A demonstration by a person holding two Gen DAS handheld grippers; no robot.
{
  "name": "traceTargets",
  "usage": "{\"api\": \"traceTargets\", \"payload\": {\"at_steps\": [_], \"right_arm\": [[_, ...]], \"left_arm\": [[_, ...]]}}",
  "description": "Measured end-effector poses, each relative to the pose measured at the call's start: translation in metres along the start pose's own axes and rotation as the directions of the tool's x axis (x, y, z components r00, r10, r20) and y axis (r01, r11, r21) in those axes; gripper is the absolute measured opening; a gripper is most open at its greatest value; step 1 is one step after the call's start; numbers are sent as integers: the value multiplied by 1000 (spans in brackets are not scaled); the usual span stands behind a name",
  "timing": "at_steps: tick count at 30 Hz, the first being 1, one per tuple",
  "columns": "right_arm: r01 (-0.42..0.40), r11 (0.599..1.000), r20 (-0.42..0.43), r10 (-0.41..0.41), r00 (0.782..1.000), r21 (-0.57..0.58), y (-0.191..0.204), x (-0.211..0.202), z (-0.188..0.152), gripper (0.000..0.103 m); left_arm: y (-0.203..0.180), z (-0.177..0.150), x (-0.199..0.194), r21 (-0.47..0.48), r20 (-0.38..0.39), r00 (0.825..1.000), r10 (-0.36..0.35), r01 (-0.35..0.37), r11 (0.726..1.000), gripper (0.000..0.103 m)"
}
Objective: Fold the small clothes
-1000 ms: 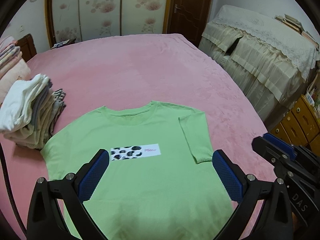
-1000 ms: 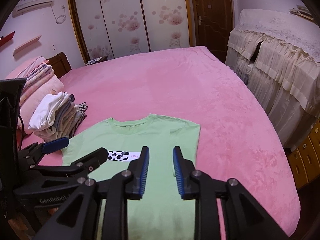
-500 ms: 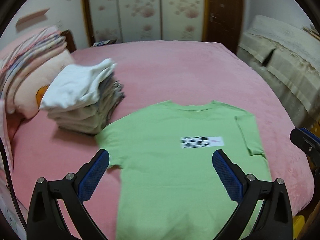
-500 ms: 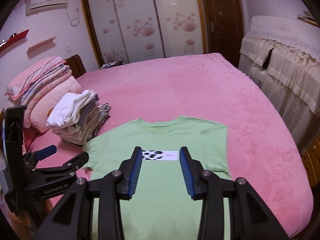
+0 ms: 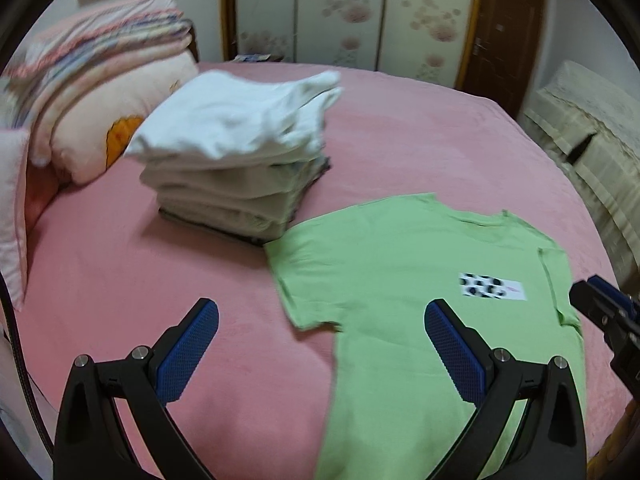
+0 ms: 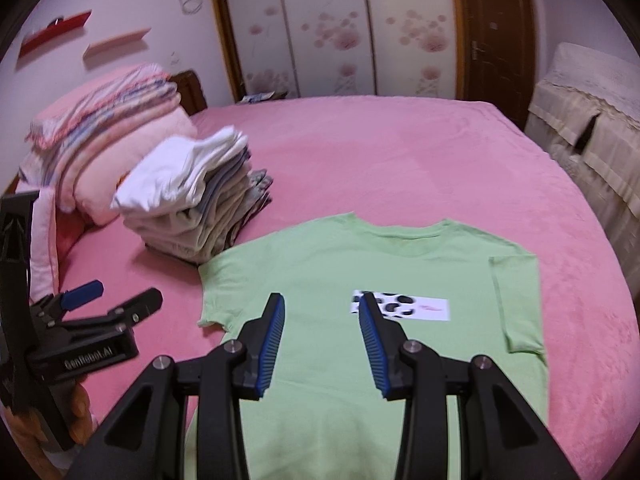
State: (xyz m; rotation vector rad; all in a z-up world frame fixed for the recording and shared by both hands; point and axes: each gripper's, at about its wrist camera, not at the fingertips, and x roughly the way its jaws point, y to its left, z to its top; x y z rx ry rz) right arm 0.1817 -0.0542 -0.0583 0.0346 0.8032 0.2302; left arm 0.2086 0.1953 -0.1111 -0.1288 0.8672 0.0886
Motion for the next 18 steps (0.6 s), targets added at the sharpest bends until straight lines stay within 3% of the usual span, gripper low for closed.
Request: {"api": "traceTargets", "payload": {"at_steps": [5, 9, 12, 18], "right_arm": [[-12, 999, -42, 11, 999, -42, 20, 47, -3, 39], [-28, 997, -91, 21, 996, -69, 33, 90, -5, 39], [-54, 995, -139, 43, 989, -80, 45, 126, -8, 39], [-72, 993, -200, 53, 978, -92, 61, 171, -16, 39]], "left_arm": [[41, 0, 49, -64, -40, 999, 19, -21, 998, 94], [67, 2, 99, -117, -112, 994, -14, 0, 993, 86], [76, 3, 130, -145, -156, 987, -50, 27, 989, 75], [74, 7, 176, -167, -202, 973, -112, 79, 983, 72]]}}
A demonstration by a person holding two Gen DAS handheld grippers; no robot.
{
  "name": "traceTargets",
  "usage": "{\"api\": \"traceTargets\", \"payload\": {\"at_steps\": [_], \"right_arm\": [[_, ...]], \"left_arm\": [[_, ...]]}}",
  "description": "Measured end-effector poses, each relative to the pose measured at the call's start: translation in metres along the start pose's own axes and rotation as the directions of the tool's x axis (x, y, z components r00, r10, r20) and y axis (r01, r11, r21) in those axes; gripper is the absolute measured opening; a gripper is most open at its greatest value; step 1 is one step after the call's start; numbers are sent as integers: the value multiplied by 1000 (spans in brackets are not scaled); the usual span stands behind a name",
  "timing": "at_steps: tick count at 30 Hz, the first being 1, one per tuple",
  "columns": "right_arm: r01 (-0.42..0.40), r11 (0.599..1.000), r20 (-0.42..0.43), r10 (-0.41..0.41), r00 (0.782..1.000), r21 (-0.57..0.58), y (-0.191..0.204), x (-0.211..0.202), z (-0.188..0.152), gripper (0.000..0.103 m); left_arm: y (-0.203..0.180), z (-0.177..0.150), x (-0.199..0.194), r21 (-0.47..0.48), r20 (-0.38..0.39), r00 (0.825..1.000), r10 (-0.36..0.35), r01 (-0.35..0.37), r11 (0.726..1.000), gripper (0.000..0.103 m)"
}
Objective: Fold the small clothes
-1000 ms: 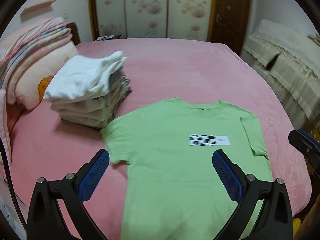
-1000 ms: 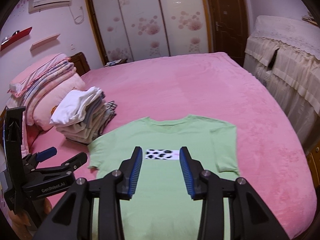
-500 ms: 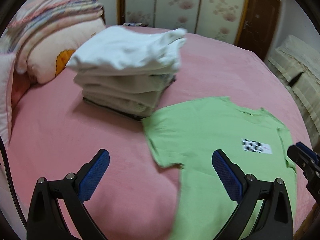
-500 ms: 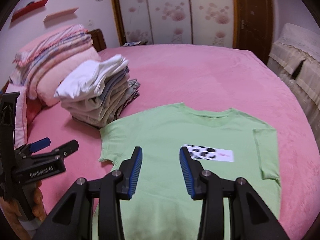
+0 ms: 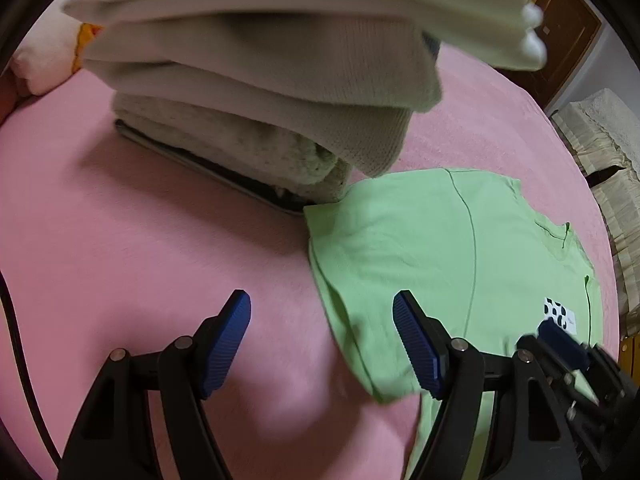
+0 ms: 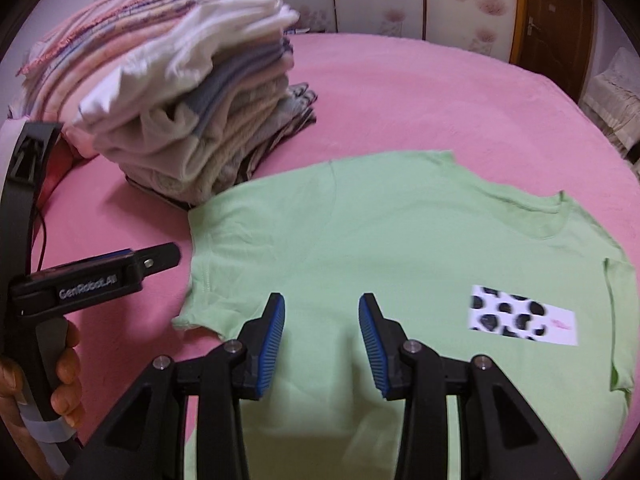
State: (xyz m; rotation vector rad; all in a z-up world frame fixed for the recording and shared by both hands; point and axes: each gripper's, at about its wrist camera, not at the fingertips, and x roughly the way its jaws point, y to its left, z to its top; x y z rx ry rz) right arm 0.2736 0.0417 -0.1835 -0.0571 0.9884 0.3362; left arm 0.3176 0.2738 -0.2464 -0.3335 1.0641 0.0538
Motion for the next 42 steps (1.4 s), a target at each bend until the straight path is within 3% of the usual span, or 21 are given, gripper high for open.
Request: {"api": "traceTargets", "payload": {"at_steps": [4, 6, 10, 12, 15, 23, 28, 32, 36, 39, 42], "right_arm": [[-7, 1000, -12, 6, 1000, -8, 4, 11, -4, 39], [-6, 1000, -17, 6, 1000, -11, 4, 14, -6, 39], [-14, 1000, -23, 14, 1000, 3, 1, 18, -6, 39], [-20, 1000, -24, 20, 1000, 16, -3, 19, -7, 39], [-23, 999, -24, 24, 999, 30, -8, 20, -8, 39], [-43, 997, -2, 43, 999, 66, -26, 9, -12, 39], [-41, 993, 26, 38, 999, 114, -49, -7, -13, 39], [-15, 987, 47, 7, 999, 158, -76, -23, -17, 39], [41, 982, 46, -50, 998, 182, -103, -37, -25, 39], [56, 980, 33, -64, 997, 193, -118, -42, -31, 39], [68, 979, 33, -75, 997, 192, -125, -47, -32, 39]], "left_arm": [[0, 8, 20, -16, 4, 1000, 12, -12, 1000, 70], [1, 11, 36, -31, -20, 1000, 8, -9, 999, 49], [-5, 9, 53, -31, -42, 999, 8, -9, 999, 41], [-14, 8, 57, -4, -49, 999, -20, 20, 1000, 7], [-26, 8, 58, 23, -41, 999, -3, 4, 1000, 3], [-70, 3, 20, 85, 88, 996, 23, -31, 996, 3], [-138, -4, -10, 221, 170, 985, -27, -11, 975, 3], [-195, -11, -8, 319, 161, 983, -83, 28, 947, 3], [-255, -30, 8, 382, 83, 992, -97, 58, 922, 6], [-261, -39, 12, 384, 55, 992, -111, 82, 920, 27], [-237, -39, -4, 356, 87, 988, -125, 86, 930, 30]]}}
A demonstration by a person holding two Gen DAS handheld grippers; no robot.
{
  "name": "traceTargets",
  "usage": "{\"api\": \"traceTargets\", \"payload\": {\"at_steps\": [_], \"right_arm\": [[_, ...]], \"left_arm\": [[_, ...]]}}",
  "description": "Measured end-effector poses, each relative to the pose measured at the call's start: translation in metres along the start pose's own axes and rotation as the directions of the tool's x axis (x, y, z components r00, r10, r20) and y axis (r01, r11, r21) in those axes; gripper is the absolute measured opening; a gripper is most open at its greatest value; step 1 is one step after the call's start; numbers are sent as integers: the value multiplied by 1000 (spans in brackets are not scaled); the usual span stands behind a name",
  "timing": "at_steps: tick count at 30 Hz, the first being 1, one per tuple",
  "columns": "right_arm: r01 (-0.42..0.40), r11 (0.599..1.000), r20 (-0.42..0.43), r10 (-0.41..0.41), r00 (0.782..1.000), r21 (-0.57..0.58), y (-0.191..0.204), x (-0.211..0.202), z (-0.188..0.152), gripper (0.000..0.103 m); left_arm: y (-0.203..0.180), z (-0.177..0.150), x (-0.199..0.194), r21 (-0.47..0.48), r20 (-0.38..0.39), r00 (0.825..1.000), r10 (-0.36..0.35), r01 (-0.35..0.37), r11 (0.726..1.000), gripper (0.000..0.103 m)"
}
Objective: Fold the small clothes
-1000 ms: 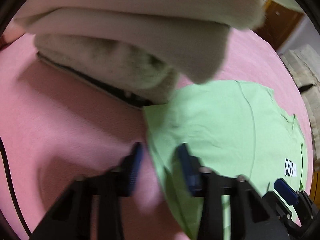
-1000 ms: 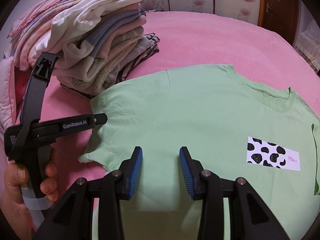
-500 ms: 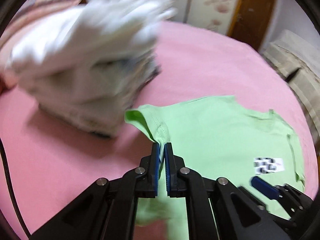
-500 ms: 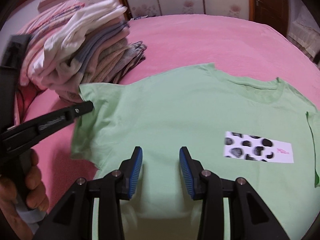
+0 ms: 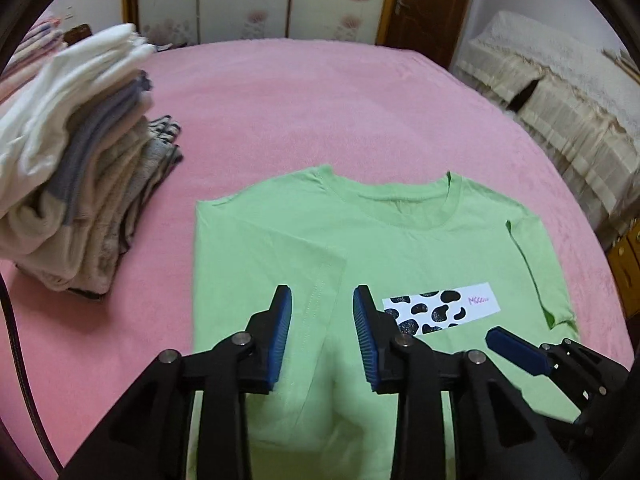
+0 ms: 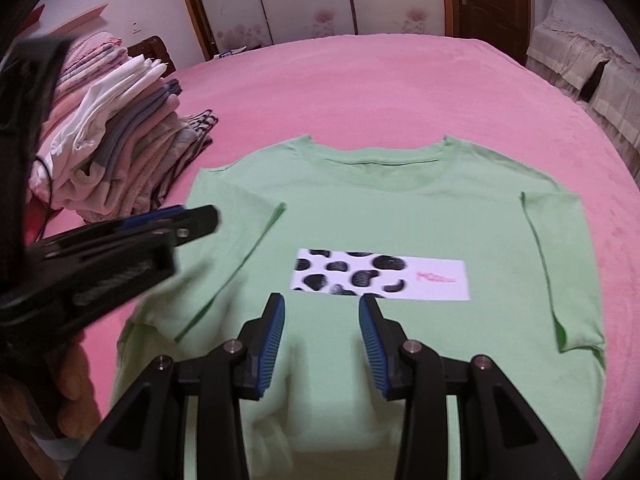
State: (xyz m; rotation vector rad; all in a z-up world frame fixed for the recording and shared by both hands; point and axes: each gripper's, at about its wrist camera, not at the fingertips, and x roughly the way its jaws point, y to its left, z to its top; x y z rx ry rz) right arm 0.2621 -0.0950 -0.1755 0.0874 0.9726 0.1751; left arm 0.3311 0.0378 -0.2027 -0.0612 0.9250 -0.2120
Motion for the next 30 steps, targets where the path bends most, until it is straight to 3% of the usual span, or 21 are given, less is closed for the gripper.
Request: {"api": "traceTargets", "payload": {"at_steps": [5, 12, 17, 24, 30], "right_arm": [[-31, 1000, 12, 31, 999, 0, -1, -5, 4, 39], [-84, 987, -5, 84, 996, -137, 23, 9, 35, 39], [-80, 969, -29, 75, 997, -234, 46, 36, 61, 39], [-173, 952, -115, 148, 982, -253, 72, 82, 102, 39], [-223, 937, -142, 191, 971, -270, 96, 116, 129, 39]], "left_arm": [[46, -14, -39, -66, 26, 999, 41, -40, 997, 31], [93, -68, -40, -148, -71, 995, 67, -77, 986, 31], [105, -89, -23, -198, -125, 992, 32, -57, 979, 31], [105, -100, -21, -223, -86, 996, -35, 15, 975, 32], [100, -99, -12, -204, -95, 995, 25, -44, 978, 32]]}}
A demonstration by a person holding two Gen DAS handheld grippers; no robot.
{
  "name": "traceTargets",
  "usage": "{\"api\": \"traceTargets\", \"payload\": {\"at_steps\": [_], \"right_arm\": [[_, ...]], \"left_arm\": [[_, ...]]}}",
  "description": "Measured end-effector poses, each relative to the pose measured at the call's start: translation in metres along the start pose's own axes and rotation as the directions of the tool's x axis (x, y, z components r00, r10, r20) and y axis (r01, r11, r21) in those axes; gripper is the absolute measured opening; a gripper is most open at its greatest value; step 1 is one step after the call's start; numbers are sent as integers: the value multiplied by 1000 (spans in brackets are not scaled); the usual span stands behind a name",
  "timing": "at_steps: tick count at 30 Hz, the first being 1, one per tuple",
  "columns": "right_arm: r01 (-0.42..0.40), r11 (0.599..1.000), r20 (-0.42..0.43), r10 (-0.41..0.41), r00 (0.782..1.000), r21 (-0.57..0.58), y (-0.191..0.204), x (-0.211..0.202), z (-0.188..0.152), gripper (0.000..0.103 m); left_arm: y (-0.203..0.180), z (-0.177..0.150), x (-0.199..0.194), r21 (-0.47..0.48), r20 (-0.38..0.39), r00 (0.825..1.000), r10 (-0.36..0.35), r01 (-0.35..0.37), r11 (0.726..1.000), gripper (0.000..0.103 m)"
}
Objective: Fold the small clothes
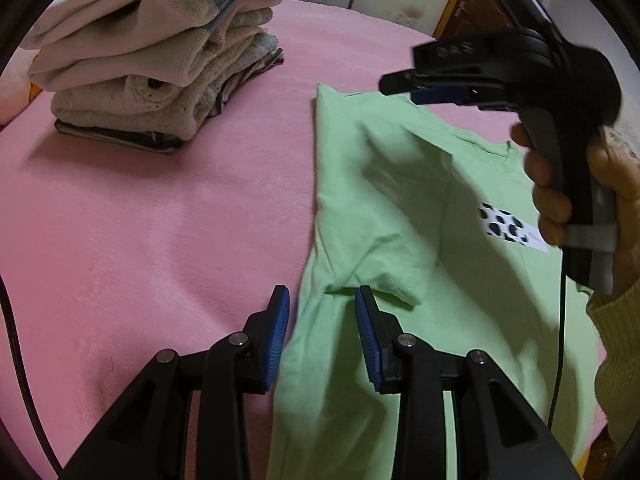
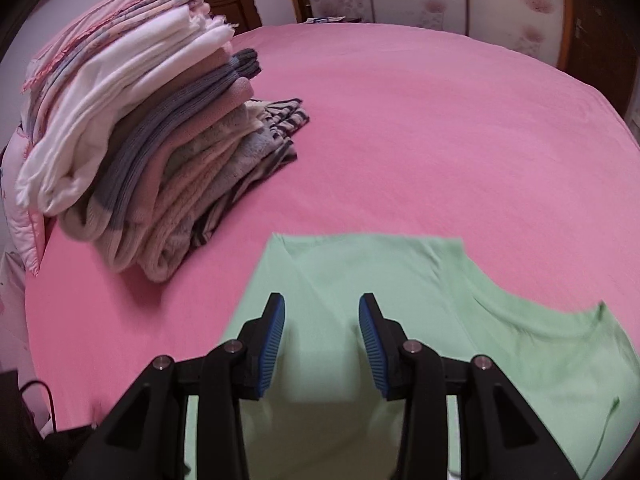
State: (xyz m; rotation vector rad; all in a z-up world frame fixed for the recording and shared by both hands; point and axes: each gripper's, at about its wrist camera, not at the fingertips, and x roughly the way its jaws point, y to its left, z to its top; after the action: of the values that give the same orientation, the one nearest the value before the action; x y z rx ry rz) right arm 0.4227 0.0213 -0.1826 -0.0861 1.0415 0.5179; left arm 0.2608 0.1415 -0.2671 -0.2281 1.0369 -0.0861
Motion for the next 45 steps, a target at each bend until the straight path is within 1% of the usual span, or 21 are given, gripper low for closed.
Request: {"api": "traceTargets", "payload": {"at_steps": [1, 2, 3, 6, 8, 9, 10, 11, 13, 16, 19, 24, 26, 29, 30, 34, 37, 38, 41, 45], "right_arm": [[-5, 1000, -7, 5, 1000, -10, 1, 7, 4, 39], [-7, 1000, -14, 7, 1000, -18, 2, 12, 6, 39], [-9, 1000, -27, 8, 1000, -30, 4, 19, 9, 39], [-25, 998, -56, 23, 998, -52, 8, 36, 18, 39], [-47, 997, -82, 42, 996, -64, 11, 47, 22, 39], [-51, 996, -102, 43, 994, -76, 14, 54, 23, 39], [-49, 995, -116, 39, 993, -86, 16, 59, 22, 36], [-40, 994, -129, 27, 991, -99, 19, 63, 20, 24], [-42, 990, -149, 22, 989, -132, 27, 70, 17, 3], [-3, 985, -103, -15, 995, -173, 41, 72, 17, 1], [18, 983, -75, -33, 997, -184, 51, 74, 19, 1], [82, 966, -73, -103, 992, -244, 67, 82, 19, 2], [91, 967, -66, -109, 992, -236, 69, 76, 18, 3], [91, 975, -42, -102, 994, -201, 68, 60, 16, 5], [87, 979, -35, -96, 995, -186, 66, 51, 12, 5], [84, 985, -10, -87, 996, -153, 55, 19, -6, 5], [81, 990, -4, -82, 997, -117, 49, -3, -24, 5], [81, 991, -3, -81, 997, -108, 47, -7, -29, 5], [83, 994, -8, -83, 996, -68, 40, -21, -45, 5], [68, 998, -11, -68, 998, -2, 30, -36, -70, 5]], "left_arm": [[1, 2, 1, -9, 1, 1000, -2, 2, 1000, 32], [2, 3, 2, -16, 4, 1000, -5, 5, 1000, 29], [3, 6, 3, -22, 7, 1000, -11, 11, 1000, 24], [3, 8, 6, -24, 0, 1000, -15, 15, 1000, 14], [3, 9, 7, -25, 1, 1000, -16, 16, 1000, 12], [3, 8, 6, -22, 4, 1000, -5, 5, 1000, 11], [4, 7, 5, -22, 7, 1000, 1, -1, 1000, 10], [4, 7, 2, -27, 13, 1000, 6, -5, 1000, 10], [8, 8, -2, -45, 23, 1000, 17, -15, 999, 10], [12, 7, -9, -81, 35, 999, 6, -3, 997, 10], [14, 6, -6, -84, 20, 1000, 11, -10, 996, 10], [12, 1, -2, -78, -22, 999, 23, -24, 997, 11], [14, 1, -4, -83, -28, 999, 18, -21, 996, 13], [17, 4, -6, -89, -29, 999, 18, -21, 996, 22], [18, 5, -9, -90, -25, 999, 25, -27, 996, 25], [19, 10, -17, -88, -16, 999, 36, -38, 995, 28], [19, 13, -20, -92, -12, 999, 46, -46, 995, 33], [18, 14, -22, -90, -10, 999, 48, -49, 995, 35], [15, 20, -30, -79, -1, 998, 59, -59, 995, 47], [17, 25, -49, -60, 41, 996, 74, -72, 996, 47]]}}
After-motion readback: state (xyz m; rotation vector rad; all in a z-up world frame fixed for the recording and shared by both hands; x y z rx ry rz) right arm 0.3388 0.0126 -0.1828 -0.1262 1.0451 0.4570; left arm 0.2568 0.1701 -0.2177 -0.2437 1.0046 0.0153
